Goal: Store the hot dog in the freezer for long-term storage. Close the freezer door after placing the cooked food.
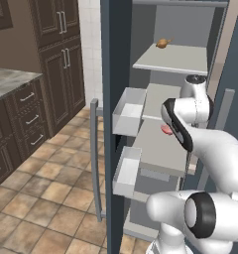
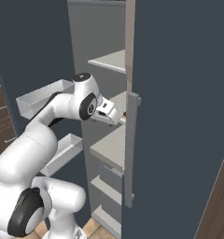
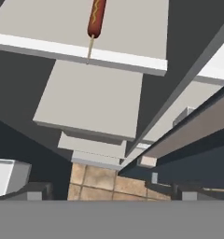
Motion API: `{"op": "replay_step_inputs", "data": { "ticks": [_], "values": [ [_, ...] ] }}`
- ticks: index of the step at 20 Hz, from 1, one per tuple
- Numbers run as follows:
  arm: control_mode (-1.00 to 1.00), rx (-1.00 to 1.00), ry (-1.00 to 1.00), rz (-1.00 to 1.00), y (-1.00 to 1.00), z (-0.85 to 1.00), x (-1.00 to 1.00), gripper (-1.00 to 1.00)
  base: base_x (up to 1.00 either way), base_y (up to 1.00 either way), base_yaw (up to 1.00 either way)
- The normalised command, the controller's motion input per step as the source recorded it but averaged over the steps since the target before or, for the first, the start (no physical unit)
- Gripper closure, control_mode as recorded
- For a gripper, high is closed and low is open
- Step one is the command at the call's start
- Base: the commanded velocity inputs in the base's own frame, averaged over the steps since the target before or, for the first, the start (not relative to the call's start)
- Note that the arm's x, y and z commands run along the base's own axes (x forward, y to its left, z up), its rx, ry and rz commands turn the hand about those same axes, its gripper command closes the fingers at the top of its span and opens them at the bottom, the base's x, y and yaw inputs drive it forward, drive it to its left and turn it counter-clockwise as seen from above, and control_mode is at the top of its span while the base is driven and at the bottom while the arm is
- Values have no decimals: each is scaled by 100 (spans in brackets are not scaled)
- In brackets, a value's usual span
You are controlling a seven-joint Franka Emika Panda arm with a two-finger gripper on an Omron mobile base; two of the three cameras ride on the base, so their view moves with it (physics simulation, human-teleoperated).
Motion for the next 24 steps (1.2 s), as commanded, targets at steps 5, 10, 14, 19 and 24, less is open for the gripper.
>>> {"op": "replay_step_inputs", "data": {
  "ticks": [5, 10, 14, 19, 24],
  "values": [
    [-100, 0, 5, 5, 25, 5, -31, -100, 0, 0, 0],
    [-100, 0, 0, 4, 15, 0, -31, -100, 0, 0, 0],
    [-100, 0, 0, 4, 3, 0, -45, -100, 0, 0, 0],
    [-100, 0, -11, 4, 12, 3, -71, -100, 0, 0, 0],
    [-100, 0, -12, 1, 14, 0, -73, -100, 0, 0, 0]
  ]
}}
